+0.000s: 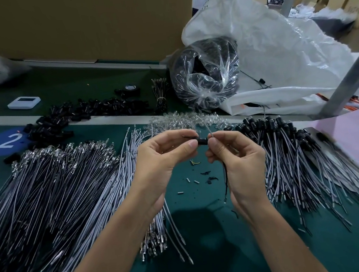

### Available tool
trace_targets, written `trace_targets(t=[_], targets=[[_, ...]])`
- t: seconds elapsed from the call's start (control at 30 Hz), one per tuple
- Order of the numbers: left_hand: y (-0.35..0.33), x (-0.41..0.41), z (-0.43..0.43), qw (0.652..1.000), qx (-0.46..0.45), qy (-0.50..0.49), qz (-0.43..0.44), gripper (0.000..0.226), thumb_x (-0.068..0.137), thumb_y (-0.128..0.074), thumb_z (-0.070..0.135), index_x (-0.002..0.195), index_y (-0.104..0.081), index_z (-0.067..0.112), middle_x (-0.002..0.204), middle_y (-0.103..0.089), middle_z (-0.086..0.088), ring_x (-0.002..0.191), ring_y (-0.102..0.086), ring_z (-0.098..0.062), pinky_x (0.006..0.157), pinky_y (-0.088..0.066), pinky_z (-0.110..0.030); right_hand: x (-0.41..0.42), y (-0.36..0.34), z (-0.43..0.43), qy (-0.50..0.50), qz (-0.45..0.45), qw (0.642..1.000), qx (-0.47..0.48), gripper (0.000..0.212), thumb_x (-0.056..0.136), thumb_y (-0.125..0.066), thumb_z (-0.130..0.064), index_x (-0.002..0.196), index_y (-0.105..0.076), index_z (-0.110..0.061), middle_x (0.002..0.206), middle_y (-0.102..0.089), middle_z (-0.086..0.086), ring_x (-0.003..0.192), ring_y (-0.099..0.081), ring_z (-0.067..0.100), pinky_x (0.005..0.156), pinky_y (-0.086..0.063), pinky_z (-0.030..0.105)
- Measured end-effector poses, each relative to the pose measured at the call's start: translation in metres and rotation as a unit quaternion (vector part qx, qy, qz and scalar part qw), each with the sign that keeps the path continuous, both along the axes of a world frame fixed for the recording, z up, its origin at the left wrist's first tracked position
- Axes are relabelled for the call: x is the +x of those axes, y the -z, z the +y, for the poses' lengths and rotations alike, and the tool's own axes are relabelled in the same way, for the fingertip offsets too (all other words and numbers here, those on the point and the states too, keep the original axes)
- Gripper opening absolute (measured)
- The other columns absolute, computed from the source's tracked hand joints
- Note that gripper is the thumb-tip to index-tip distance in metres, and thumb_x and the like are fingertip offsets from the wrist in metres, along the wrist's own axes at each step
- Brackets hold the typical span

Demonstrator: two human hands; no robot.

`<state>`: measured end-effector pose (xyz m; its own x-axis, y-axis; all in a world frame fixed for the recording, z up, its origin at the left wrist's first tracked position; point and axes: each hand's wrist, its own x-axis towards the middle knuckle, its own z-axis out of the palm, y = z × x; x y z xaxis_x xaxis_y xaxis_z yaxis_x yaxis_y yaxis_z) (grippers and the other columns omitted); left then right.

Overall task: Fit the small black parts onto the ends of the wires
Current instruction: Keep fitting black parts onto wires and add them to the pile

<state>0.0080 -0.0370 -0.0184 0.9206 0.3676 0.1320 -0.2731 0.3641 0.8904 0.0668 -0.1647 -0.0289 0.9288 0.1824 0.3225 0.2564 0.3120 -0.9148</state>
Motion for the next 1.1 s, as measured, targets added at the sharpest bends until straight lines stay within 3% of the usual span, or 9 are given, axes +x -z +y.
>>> trace_targets(t=[0.13,0.27,0.4,0.5,0.73,0.9,1.1], targets=[[0.001,0.000,0.003,0.999,-0.006,0.030,0.018,0.022,0.064,-0.077,0.013,0.086,-0.081,0.016,0.093,-0.077,-0.008,0.087,-0.073,-0.016,0.071,-0.057,-0.022,0.002,-0.001,-0.001,0.005,0.012,1.000,-0.001,0.013,0.081,-0.071,0.003,0.080,-0.073,-0.010,0.065,-0.069,0.001,0.057,-0.064,0.012,0.056,-0.051,0.019],[0.000,-0.001,0.004,0.998,0.044,0.037,0.003,0.031,0.062,-0.081,0.019,0.094,-0.080,0.019,0.100,-0.076,-0.007,0.093,-0.071,-0.014,0.078,-0.055,-0.021,0.001,-0.001,-0.001,-0.005,0.027,1.000,0.006,0.013,0.081,-0.072,-0.002,0.076,-0.075,-0.014,0.065,-0.069,0.006,0.058,-0.065,0.015,0.055,-0.052,0.021],[-0.001,-0.001,0.000,0.996,0.085,0.003,-0.013,0.024,0.067,-0.077,0.015,0.091,-0.080,0.021,0.094,-0.077,-0.004,0.088,-0.071,-0.012,0.072,-0.054,-0.018,0.000,-0.002,-0.001,-0.027,0.038,0.999,0.003,0.005,0.077,-0.074,-0.010,0.077,-0.075,-0.015,0.066,-0.070,0.006,0.057,-0.065,0.015,0.054,-0.052,0.022],[-0.002,-0.001,-0.002,0.999,0.034,-0.031,-0.010,0.020,0.064,-0.077,0.021,0.084,-0.081,0.020,0.084,-0.076,-0.004,0.078,-0.071,-0.011,0.068,-0.055,-0.019,0.000,-0.001,-0.002,-0.010,0.032,0.999,-0.022,0.010,0.080,-0.075,-0.009,0.076,-0.076,-0.018,0.068,-0.071,0.002,0.059,-0.064,0.012,0.058,-0.052,0.020],[-0.009,-0.002,0.006,0.989,-0.127,-0.075,-0.003,0.013,0.066,-0.072,0.012,0.076,-0.079,0.011,0.078,-0.075,-0.006,0.068,-0.071,-0.013,0.063,-0.057,-0.020,0.004,0.003,-0.009,0.088,-0.130,0.974,-0.163,0.007,0.086,-0.074,-0.015,0.079,-0.075,-0.016,0.067,-0.066,0.003,0.062,-0.054,0.015,0.058,-0.043,0.031],[-0.009,-0.002,0.007,0.983,-0.153,-0.096,-0.005,0.015,0.068,-0.071,0.010,0.083,-0.075,0.008,0.079,-0.075,-0.006,0.069,-0.072,-0.014,0.066,-0.058,-0.020,0.002,0.003,-0.010,0.088,-0.165,0.968,-0.168,0.009,0.086,-0.073,-0.012,0.078,-0.073,-0.016,0.070,-0.066,-0.001,0.070,-0.058,0.022,0.066,-0.047,0.037],[-0.008,-0.002,0.005,0.985,-0.148,-0.087,-0.004,0.012,0.066,-0.073,0.011,0.075,-0.079,0.011,0.079,-0.075,-0.006,0.072,-0.073,-0.014,0.067,-0.057,-0.020,0.001,0.001,-0.008,0.091,-0.186,0.963,-0.171,0.009,0.086,-0.073,-0.013,0.079,-0.074,-0.019,0.071,-0.067,-0.003,0.073,-0.060,0.025,0.068,-0.049,0.044]])
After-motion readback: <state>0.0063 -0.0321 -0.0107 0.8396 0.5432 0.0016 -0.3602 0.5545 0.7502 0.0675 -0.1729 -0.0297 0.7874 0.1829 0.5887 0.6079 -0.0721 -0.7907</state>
